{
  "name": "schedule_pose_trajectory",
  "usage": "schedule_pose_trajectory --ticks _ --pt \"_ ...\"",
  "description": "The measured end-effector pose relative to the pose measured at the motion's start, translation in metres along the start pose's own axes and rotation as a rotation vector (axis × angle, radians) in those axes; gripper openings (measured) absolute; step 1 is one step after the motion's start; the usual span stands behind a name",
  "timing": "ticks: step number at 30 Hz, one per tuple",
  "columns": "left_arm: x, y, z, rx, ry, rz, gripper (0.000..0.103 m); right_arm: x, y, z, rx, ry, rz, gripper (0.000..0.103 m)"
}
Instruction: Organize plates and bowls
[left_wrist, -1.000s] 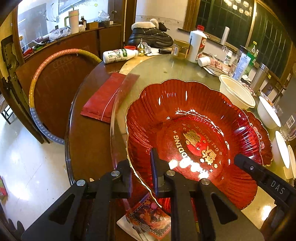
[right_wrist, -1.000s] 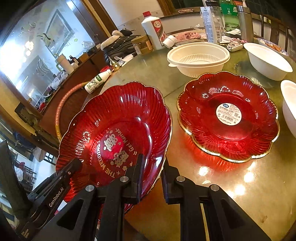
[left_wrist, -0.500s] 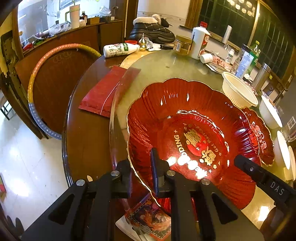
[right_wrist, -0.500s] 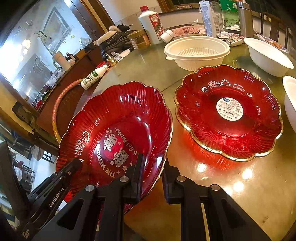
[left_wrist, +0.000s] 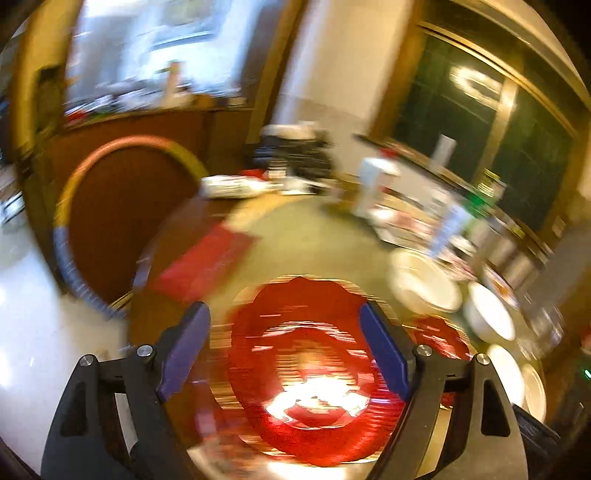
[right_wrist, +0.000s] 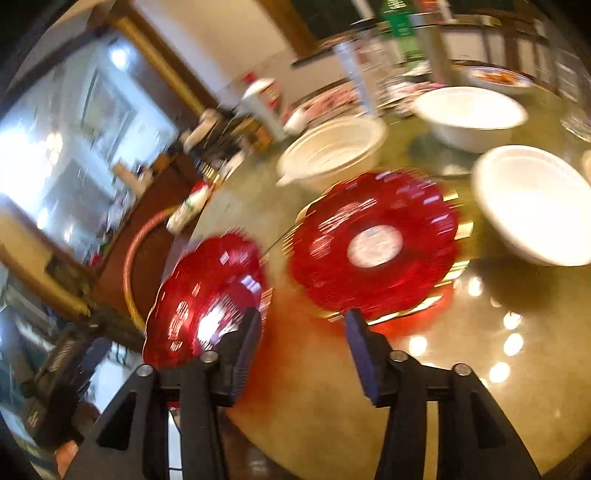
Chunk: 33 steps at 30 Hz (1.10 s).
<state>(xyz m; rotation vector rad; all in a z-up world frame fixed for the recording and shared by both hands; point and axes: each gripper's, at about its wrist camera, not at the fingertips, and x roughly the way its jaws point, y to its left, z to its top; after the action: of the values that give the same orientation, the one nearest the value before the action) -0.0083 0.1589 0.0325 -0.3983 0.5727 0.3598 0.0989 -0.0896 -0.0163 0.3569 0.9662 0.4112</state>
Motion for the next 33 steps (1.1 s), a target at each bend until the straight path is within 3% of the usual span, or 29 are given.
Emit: schedule_pose_trajectory --ticks 4,7,11,13,15,20,25,27,29,30,31,33 --pt "0.031 -0.068 0.008 0.125 0.128 -0.162 0.084 -0.003 -0.041 0.013 0.111 0.000 -0.008 0.056" --pt "0.067 -0.116 0.010 0.194 0.261 -0.226 0.084 0.003 -0.059 0.019 0.154 0.015 -0.015 0.056" --pt "0.116 -0.154 0.008 0.297 0.416 -0.212 0.084 0.012 -0.070 0.027 0.169 0.036 -0.011 0.056" --pt "0.131 -0.162 0.009 0.322 0.428 -0.171 0.084 0.016 -0.075 0.030 0.183 0.042 -0.008 0.056" --pt "0.141 -0.165 0.010 0.324 0.438 -0.128 0.084 0.020 -0.077 0.033 0.186 0.048 -0.003 0.056" --pt "0.179 -0.164 0.002 0.297 0.642 -0.141 0.084 0.029 -0.086 0.040 0.201 0.056 0.011 0.056" --pt "0.193 -0.170 -0.007 0.329 0.678 -0.121 0.082 0.036 -0.090 0.041 0.210 0.063 0.014 0.056" --pt "0.193 -0.175 -0.009 0.379 0.657 -0.080 0.072 0.039 -0.091 0.042 0.211 0.063 0.018 0.055" --pt "0.193 -0.182 -0.015 0.437 0.646 -0.048 0.048 0.039 -0.090 0.042 0.205 0.064 0.013 0.052" --pt "0.193 -0.184 -0.016 0.460 0.645 -0.033 0.030 0.039 -0.090 0.042 0.202 0.066 0.011 0.047" --pt "0.195 -0.185 -0.017 0.483 0.641 -0.028 0.023 0.041 -0.090 0.041 0.199 0.076 0.004 0.032" --pt "0.192 -0.189 -0.020 0.523 0.614 -0.013 0.022 0.041 -0.092 0.040 0.193 0.078 -0.031 0.019"
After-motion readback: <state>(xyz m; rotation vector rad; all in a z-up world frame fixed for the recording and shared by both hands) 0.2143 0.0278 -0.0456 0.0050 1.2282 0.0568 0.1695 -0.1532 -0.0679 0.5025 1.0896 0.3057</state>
